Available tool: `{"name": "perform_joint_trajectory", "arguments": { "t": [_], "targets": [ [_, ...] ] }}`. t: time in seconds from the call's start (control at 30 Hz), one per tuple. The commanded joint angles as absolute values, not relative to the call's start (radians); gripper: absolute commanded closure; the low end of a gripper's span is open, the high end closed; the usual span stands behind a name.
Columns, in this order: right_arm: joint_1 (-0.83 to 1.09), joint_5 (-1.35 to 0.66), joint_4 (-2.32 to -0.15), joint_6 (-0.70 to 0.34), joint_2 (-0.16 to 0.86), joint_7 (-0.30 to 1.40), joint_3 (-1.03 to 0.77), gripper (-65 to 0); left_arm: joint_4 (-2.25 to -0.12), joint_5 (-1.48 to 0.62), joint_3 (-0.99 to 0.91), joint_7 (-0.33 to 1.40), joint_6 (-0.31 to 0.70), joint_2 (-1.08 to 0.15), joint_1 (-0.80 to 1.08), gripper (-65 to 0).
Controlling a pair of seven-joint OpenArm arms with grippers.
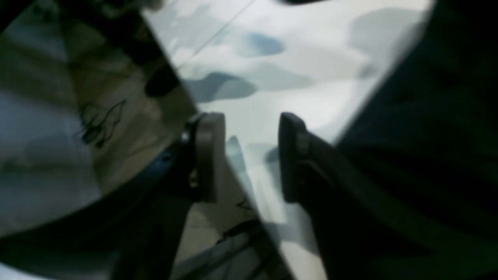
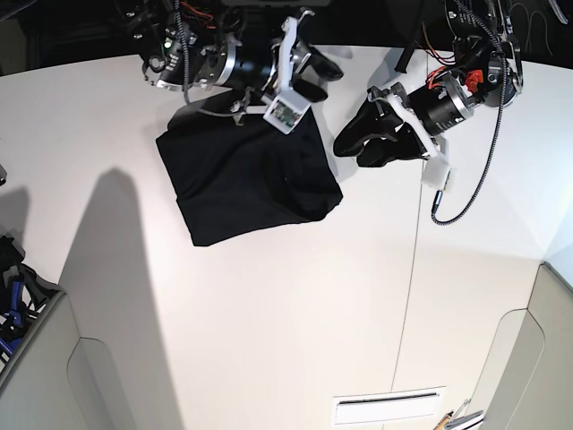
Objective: Fold the T-shirt properly
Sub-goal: 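Fold the strip's other end over with the right gripper toward the left gripper, then grasp opposite sides of the folded black bundle with both grippers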
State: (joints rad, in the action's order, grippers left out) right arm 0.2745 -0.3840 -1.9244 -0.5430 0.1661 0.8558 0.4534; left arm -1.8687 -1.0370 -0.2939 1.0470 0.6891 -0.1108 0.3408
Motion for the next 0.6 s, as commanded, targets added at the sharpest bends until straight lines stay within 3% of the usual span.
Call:
{"name": "perform_joint_trajectory", "arguments": {
  "t": [0.0, 0.17, 0.23, 0.3, 0.33, 0.37, 0.57],
  "targets": [
    [0.273, -0.400, -1.946, -0.551, 0.163, 0.840, 0.463, -22.0, -1.884, -1.061, -0.296, 1.024, 0.698, -0.114, 0.338, -39.0],
    [0.272, -0.376, -1.992, -0.550, 0.163, 0.841, 0.439, -22.0, -1.884, -1.067, -0.296, 1.011, 0.698, -0.114, 0.337, -38.4],
    [0.272, -0.374, -2.043, -0.550, 0.163, 0.838, 0.400, -19.7, -1.887, -1.107, -0.296, 1.021, 0.698, -0.116, 0.338, -29.0],
    [0.272, -0.373, -2.108, -0.549, 0.163, 0.825, 0.344, -11.2, -1.899, -1.182, -0.296, 1.058, 0.698, -0.117, 0.338, -13.8],
    [0.271, -0.373, -2.140, -0.546, 0.163, 0.812, 0.309, -5.5, -1.910, -1.215, -0.296, 1.069, 0.698, -0.117, 0.338, -10.2],
    [0.269, -0.373, -2.168, -0.545, 0.163, 0.799, 0.271, 0.0, -1.925, -1.239, -0.295, 1.079, 0.698, -0.117, 0.338, -9.4],
    [0.199, -0.321, -2.175, -0.511, 0.160, 0.781, 0.036, 0.0, -2.030, -1.211, -0.204, 1.074, 0.698, -0.116, 0.336, -4.8]
  ]
}}
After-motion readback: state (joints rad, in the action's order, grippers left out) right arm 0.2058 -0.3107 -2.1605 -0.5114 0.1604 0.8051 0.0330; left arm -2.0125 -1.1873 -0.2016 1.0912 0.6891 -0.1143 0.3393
